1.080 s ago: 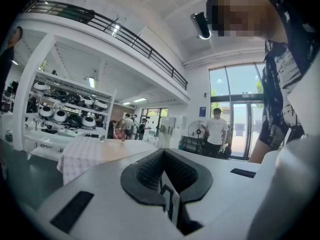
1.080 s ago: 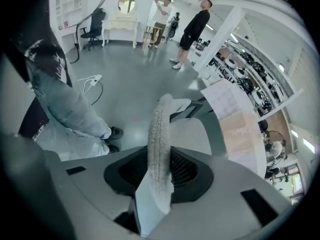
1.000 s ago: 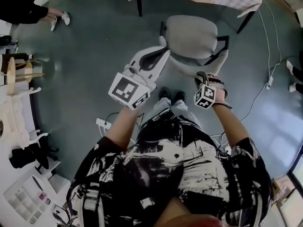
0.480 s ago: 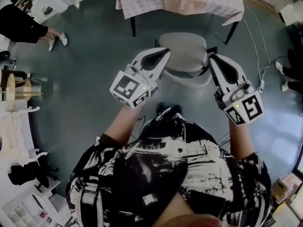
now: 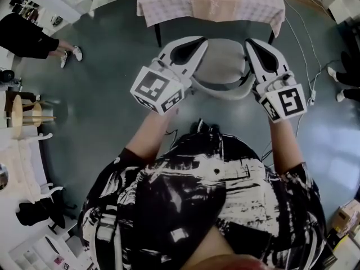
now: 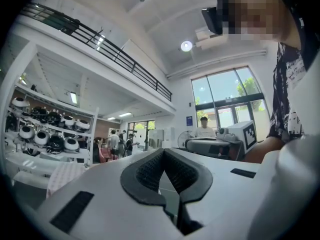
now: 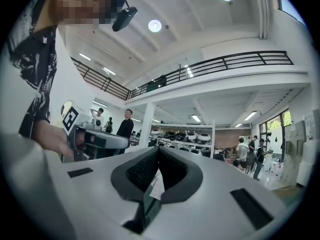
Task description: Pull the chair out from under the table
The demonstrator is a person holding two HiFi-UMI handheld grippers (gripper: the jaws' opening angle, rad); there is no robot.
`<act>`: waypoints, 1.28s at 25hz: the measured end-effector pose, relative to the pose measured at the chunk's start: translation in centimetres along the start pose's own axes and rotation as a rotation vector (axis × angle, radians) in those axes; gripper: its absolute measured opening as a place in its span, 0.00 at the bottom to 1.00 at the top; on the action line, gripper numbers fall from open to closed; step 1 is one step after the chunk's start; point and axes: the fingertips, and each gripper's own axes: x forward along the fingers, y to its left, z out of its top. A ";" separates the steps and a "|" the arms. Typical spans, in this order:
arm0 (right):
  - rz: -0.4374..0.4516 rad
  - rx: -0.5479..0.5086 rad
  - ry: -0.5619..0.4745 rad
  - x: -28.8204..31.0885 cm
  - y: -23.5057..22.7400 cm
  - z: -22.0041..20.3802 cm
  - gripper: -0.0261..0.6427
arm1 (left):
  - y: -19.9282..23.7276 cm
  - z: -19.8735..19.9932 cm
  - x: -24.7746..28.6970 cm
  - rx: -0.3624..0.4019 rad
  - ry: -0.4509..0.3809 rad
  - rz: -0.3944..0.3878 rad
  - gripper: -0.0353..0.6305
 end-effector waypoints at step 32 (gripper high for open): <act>-0.050 0.045 0.079 0.0 -0.6 -5.4 0.04 | 0.1 -2.7 1.6 -0.005 0.020 0.017 0.05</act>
